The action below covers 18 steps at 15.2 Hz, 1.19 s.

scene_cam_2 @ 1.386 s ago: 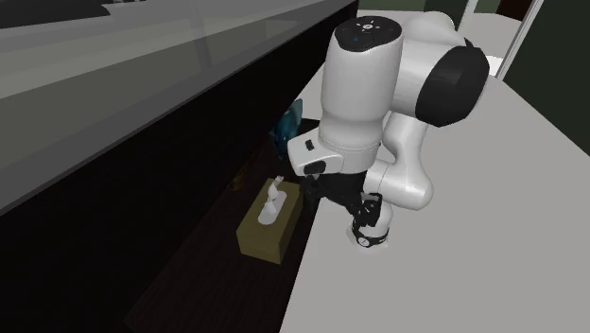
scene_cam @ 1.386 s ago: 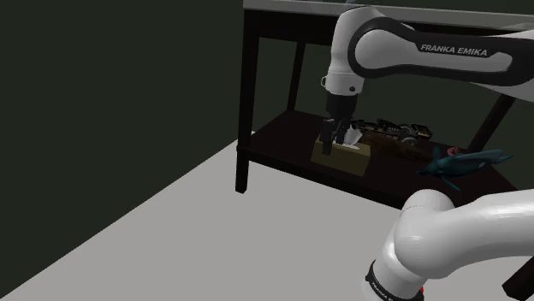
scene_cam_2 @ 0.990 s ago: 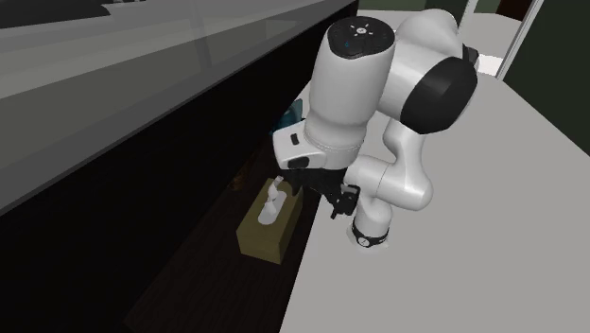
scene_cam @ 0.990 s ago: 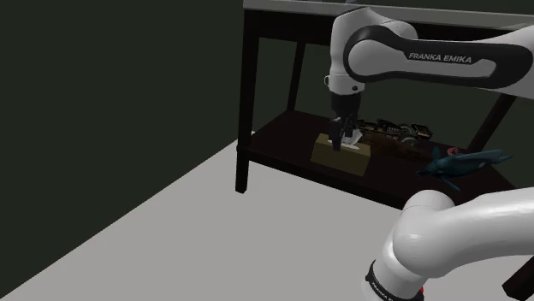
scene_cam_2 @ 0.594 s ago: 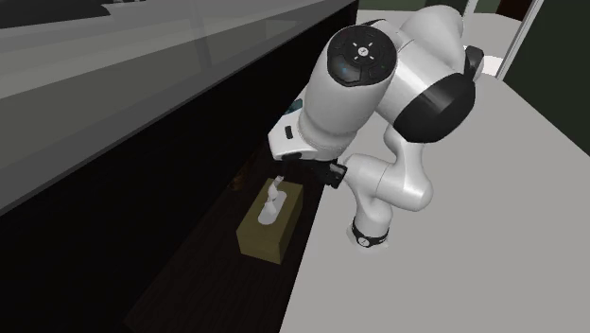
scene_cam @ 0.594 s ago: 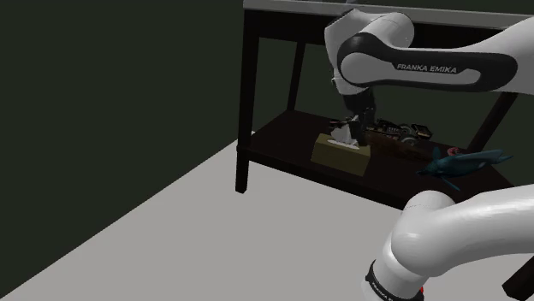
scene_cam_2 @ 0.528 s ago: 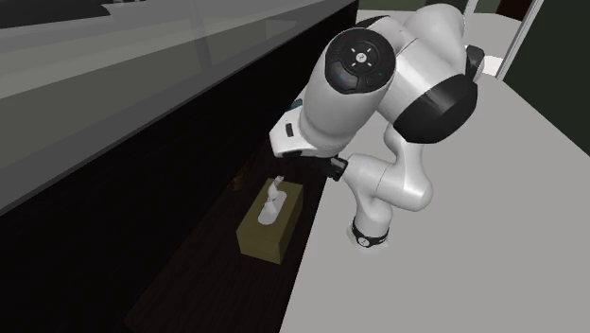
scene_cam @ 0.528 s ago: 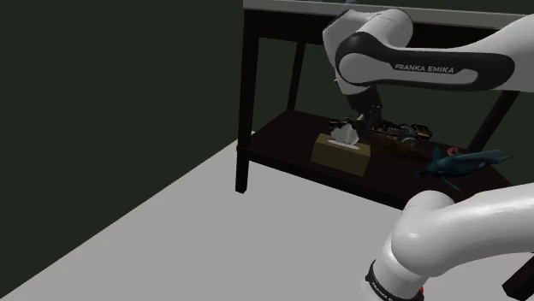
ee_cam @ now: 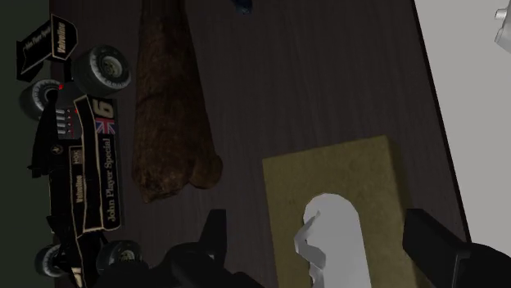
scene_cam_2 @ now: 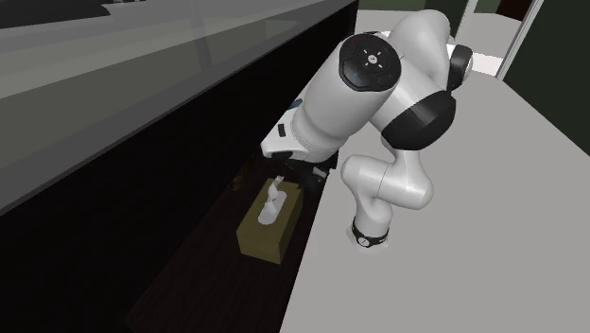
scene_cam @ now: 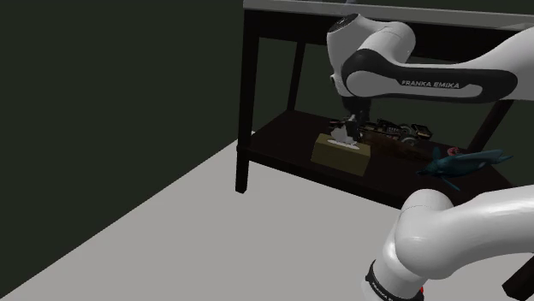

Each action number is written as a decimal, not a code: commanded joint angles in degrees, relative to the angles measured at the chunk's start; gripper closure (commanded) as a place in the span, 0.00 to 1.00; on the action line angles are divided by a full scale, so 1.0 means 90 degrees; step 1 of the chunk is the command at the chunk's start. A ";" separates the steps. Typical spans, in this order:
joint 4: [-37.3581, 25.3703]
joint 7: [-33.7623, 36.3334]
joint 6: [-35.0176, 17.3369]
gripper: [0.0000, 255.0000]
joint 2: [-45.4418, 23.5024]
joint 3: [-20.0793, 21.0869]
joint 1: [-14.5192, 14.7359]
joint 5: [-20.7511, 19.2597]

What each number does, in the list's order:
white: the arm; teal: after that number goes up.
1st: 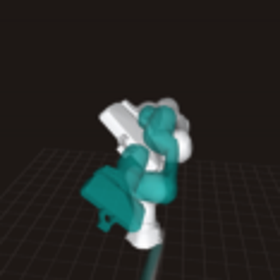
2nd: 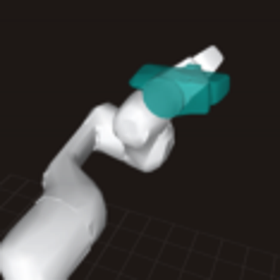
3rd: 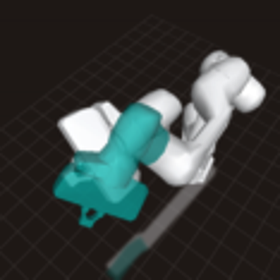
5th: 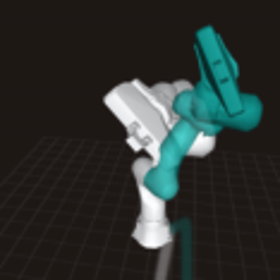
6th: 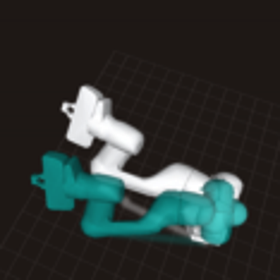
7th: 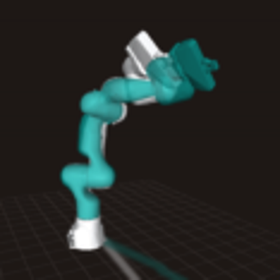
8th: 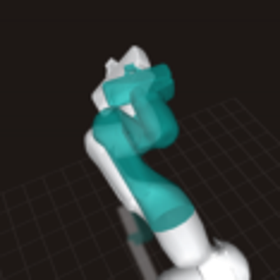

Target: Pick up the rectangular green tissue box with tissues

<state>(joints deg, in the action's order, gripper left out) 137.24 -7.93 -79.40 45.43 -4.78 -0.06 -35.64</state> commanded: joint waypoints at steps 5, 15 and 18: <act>0.0021 0.0059 -0.0274 1.00 -0.0338 -0.0242 -0.0076 0.0042; -0.0196 -0.0039 -0.0235 1.00 -0.0478 -0.0206 -0.0151 0.0059; -0.0473 -0.0125 -0.0012 1.00 -0.0518 -0.0214 -0.0083 0.0047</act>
<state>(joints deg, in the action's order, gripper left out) 134.71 -9.13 -70.12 44.03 -3.31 -0.51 -34.75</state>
